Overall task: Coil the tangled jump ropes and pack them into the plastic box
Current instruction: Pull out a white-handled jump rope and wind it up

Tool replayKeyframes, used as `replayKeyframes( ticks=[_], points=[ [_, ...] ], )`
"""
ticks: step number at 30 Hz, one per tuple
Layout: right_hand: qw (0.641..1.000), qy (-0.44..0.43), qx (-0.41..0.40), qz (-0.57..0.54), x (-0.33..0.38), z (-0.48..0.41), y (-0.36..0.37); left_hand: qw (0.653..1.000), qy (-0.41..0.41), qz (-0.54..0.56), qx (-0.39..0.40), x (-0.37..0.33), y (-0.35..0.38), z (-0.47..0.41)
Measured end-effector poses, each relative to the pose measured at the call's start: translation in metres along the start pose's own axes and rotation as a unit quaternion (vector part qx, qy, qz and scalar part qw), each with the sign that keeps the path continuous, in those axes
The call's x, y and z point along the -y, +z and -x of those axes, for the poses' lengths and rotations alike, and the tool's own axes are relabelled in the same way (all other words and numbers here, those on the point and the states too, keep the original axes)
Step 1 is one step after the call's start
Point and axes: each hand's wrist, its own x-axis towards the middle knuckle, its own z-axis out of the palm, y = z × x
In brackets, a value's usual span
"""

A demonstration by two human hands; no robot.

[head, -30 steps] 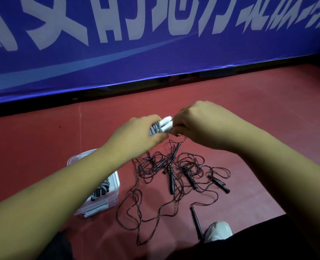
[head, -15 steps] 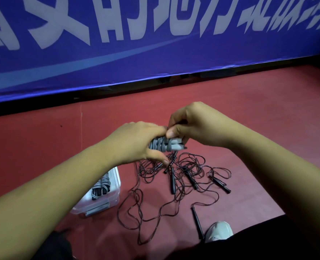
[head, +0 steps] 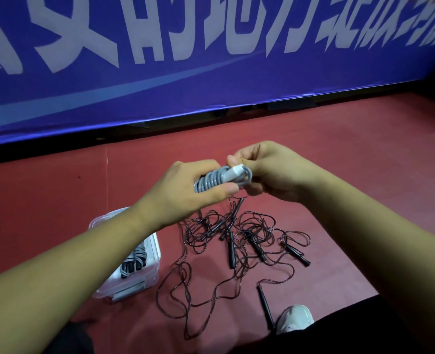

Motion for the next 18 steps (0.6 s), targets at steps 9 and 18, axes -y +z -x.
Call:
replayKeyframes(
  ticks=[9,18],
  points=[
    [0.987,-0.016,-0.095,-0.126,0.003,0.002,0.004,0.920,-0.069,0.387,-0.018,-0.004,0.012,-0.006],
    [0.978,-0.175,-0.108,-0.035,0.014,0.016,0.004,0.794,-0.138,0.592,0.007,-0.004,0.010,-0.013]
  ],
)
